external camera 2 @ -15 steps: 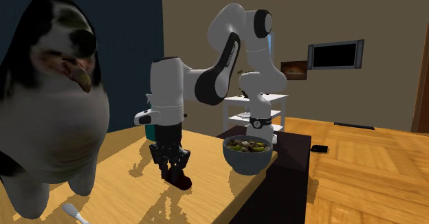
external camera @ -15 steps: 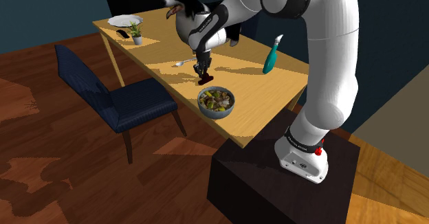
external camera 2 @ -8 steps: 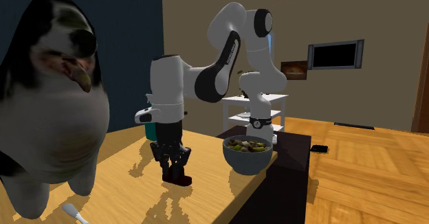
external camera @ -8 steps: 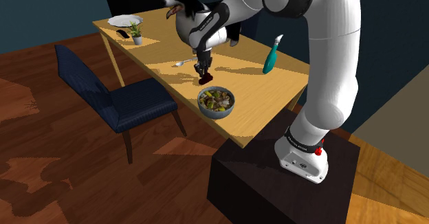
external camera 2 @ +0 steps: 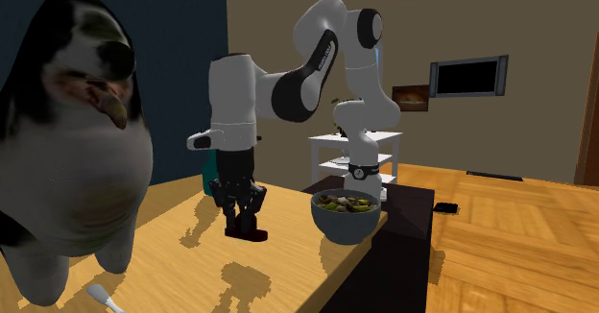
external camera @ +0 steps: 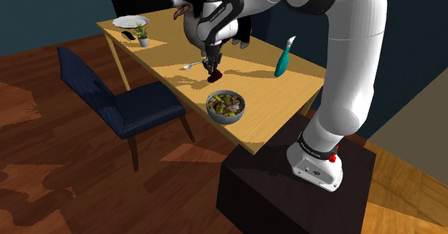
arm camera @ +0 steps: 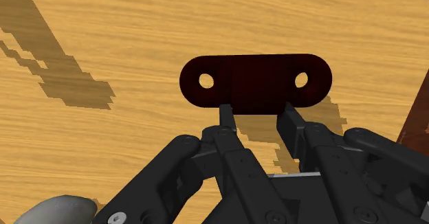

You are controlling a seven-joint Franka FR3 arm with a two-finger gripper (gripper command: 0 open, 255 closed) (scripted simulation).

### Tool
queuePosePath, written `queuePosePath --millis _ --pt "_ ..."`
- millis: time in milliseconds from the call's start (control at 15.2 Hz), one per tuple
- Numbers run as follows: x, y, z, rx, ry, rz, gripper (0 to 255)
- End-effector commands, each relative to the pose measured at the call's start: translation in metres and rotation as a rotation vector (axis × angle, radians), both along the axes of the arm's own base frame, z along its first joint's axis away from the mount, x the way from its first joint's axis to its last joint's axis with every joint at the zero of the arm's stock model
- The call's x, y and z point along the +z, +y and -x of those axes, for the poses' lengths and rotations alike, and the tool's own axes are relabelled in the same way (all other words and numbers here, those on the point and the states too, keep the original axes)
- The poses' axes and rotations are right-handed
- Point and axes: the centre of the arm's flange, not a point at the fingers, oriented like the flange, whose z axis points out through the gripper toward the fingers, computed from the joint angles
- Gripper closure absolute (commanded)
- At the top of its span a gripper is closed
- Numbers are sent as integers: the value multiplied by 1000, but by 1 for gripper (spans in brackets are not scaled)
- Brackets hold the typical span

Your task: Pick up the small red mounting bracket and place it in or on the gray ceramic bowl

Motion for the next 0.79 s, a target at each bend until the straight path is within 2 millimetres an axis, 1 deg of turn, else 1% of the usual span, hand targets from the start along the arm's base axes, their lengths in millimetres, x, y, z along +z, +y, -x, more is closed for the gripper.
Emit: queuePosePath --millis 0,726 --pt "10 -1 0 0 0 0 255" --pt "68 -1 0 0 0 0 255"
